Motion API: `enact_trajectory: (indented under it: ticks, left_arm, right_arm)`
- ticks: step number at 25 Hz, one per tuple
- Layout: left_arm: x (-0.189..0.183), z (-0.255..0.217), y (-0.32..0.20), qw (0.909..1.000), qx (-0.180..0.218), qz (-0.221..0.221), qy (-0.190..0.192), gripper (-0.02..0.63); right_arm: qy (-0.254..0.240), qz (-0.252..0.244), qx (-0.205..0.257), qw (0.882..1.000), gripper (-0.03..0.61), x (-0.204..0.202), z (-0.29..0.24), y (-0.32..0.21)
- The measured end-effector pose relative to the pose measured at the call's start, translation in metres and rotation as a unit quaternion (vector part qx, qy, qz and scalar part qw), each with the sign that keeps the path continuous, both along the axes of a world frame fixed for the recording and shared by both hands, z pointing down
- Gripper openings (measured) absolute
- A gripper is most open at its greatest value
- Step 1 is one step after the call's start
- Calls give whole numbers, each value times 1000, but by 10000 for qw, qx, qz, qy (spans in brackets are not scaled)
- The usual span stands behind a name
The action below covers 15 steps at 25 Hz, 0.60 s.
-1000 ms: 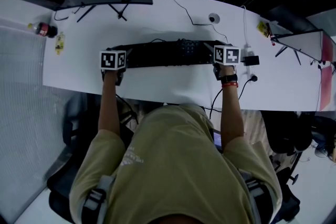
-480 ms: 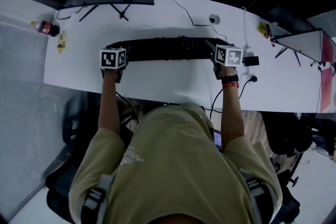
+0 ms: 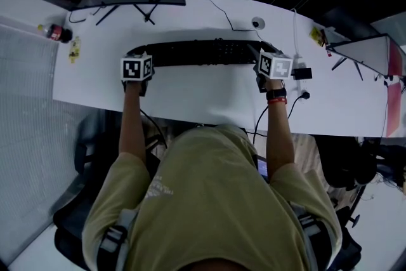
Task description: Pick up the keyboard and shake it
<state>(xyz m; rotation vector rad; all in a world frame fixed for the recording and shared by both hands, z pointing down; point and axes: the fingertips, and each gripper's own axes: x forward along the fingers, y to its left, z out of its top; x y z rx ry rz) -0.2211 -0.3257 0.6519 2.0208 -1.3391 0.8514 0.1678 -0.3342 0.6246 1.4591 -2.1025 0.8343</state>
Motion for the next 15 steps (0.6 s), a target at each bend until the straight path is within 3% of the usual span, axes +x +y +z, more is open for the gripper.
enact_trajectory:
  ticks: [15]
  left_arm:
    - [0,-12,-6,9965,776,-245,-200,215]
  right_arm:
    - [164,-37,1139,9933,261,-1,-8,-7]
